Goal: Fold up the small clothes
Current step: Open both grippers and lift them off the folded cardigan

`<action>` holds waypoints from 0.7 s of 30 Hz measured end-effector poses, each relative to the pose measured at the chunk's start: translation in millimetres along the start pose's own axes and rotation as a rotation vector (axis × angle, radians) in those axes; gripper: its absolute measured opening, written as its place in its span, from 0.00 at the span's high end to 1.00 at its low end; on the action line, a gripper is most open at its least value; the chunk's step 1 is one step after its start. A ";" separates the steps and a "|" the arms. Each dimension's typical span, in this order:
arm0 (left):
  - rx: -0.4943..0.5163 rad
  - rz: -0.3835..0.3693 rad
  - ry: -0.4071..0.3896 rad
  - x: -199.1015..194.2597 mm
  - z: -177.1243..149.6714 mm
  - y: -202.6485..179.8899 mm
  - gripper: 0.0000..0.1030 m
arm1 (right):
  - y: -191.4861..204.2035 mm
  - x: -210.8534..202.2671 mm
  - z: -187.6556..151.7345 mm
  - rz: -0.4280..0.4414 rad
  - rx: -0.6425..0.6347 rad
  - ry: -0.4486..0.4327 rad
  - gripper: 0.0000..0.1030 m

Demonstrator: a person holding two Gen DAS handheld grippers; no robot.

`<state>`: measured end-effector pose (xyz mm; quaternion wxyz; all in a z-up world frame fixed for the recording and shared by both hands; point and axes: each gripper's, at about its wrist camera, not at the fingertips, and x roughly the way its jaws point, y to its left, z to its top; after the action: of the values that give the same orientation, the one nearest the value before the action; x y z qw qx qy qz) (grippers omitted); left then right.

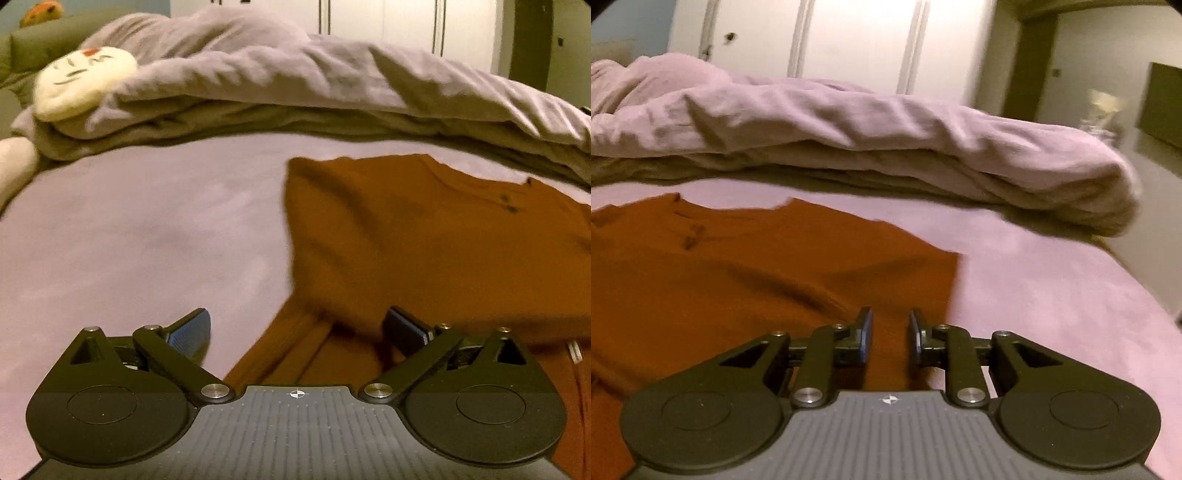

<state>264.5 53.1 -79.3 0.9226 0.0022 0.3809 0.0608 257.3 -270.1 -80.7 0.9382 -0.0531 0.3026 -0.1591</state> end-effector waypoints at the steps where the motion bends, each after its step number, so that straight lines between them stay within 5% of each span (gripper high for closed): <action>1: 0.019 0.009 0.023 -10.7 -8.1 6.6 0.00 | -11.3 -14.9 -6.9 0.038 0.049 0.013 0.80; 3: 0.030 0.024 0.052 -37.9 -31.7 23.3 0.00 | -33.3 -49.9 -28.6 0.126 0.145 0.044 0.79; 7: 0.000 -0.001 0.105 -78.1 -71.3 49.7 0.00 | -61.8 -117.3 -79.4 0.172 0.243 0.124 0.60; 11: -0.033 -0.036 0.122 -98.4 -90.8 65.1 0.00 | -76.9 -163.6 -120.6 0.205 0.292 0.208 0.58; 16: -0.076 -0.062 0.145 -114.7 -99.6 72.4 0.00 | -77.2 -190.1 -133.4 0.177 0.244 0.215 0.57; 21: -0.092 -0.091 0.173 -122.2 -104.9 72.9 0.03 | -76.6 -195.8 -141.3 0.255 0.269 0.261 0.58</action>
<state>96.9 107.1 -64.2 0.8872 -0.0628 0.4557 0.0364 4.3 -278.1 -72.4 0.9022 0.1324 0.4018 -0.0838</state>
